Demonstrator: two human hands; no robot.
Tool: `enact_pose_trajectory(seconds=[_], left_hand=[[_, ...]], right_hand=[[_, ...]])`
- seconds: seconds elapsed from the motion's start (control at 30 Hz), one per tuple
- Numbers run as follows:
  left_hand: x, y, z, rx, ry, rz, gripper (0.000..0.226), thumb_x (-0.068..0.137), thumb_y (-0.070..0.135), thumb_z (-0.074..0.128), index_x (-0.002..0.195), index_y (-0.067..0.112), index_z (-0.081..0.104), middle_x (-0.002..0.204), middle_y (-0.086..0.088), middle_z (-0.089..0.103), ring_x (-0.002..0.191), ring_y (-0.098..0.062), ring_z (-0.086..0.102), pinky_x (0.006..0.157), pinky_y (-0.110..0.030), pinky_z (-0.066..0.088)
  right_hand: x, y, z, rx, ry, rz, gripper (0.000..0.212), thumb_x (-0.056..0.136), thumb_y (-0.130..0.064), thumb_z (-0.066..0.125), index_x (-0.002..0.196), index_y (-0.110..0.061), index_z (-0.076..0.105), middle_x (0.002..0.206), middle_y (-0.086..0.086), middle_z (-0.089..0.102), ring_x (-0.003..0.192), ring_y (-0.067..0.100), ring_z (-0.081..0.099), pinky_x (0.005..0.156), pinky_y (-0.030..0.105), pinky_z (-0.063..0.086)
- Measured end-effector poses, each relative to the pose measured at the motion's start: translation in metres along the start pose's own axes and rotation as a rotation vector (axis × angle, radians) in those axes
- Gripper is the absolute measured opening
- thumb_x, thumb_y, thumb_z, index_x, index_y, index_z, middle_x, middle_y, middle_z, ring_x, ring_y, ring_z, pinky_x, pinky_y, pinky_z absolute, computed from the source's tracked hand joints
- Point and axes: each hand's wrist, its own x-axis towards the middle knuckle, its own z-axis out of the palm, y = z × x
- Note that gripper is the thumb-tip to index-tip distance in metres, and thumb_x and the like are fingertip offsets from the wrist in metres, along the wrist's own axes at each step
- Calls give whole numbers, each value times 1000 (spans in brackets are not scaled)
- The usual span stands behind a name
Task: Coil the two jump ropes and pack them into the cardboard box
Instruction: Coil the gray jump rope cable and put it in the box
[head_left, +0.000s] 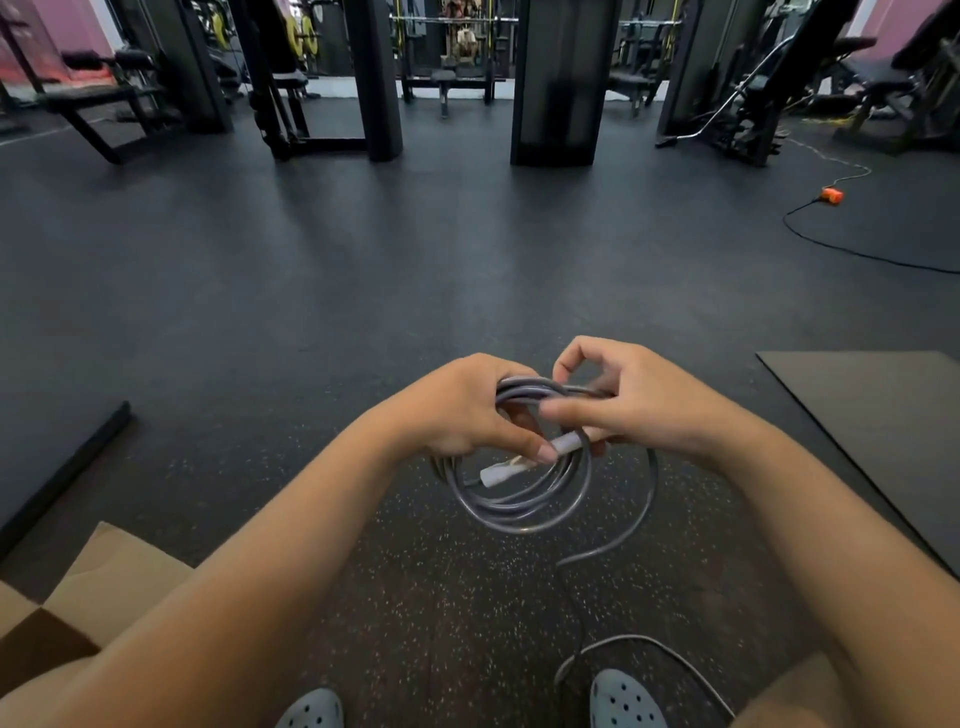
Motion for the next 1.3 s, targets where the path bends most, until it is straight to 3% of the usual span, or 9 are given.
enact_pose_trajectory(seconds=[0.1,0.17,0.23,0.4,0.5,0.67,0.87,1.1,1.3], left_hand=[[-3,-5,-5,-115,49,40,28,76,23,89,99,17,76,85,-1,75,74,-15,68,75,-39,54],[-8,-6,-10,-296,113,53,23,80,14,84,102,12,76,80,-3,70,55,-5,56,54,-22,45],[-9,-9,-11,-522,177,49,22,83,15,81,103,9,76,84,-14,65,44,-5,41,43,-19,32],[2,-12,-4,-926,375,79,30,79,22,79,104,7,74,102,-25,65,38,-4,30,37,-16,29],[8,-13,3,-1004,526,54,31,78,24,81,103,8,74,105,-22,62,39,-5,30,38,-17,30],[13,-7,27,-1065,801,-53,23,88,24,78,104,9,71,64,5,51,45,-5,35,42,-19,34],[10,-4,36,-981,842,-87,24,88,26,78,105,11,70,72,5,62,49,-3,47,48,-21,44],[2,-14,2,-1074,580,-128,27,88,6,75,113,2,65,86,-6,66,69,-14,67,72,-32,61],[-15,-12,-34,-149,565,-10,97,74,39,88,150,36,28,140,6,52,127,-8,52,108,-29,40]], right_hand=[[2,2,-6,281,44,9,56,97,-62,49,101,-8,65,63,15,62,51,22,46,47,28,32],[3,8,-15,463,86,66,71,91,-76,38,100,-11,66,61,14,56,48,21,40,47,29,28],[4,15,-20,509,133,137,66,92,-76,38,96,-16,66,56,9,47,46,19,35,48,30,25],[9,33,-21,406,275,276,69,92,-71,48,73,-7,67,52,0,22,42,19,33,49,31,34],[12,35,-17,619,176,304,65,89,-76,47,74,-16,66,61,-1,30,48,16,29,51,31,26],[14,15,20,669,97,98,77,77,-83,52,121,-22,60,101,3,70,63,10,42,58,30,32],[20,1,52,635,369,3,23,92,-35,72,111,-22,67,70,-2,67,52,6,47,45,20,32],[25,9,21,606,290,30,35,100,-42,57,116,-13,68,63,-11,50,49,5,33,43,18,26],[18,13,1,54,120,-55,32,96,-46,60,93,-15,67,64,-11,54,58,6,48,59,24,38]])
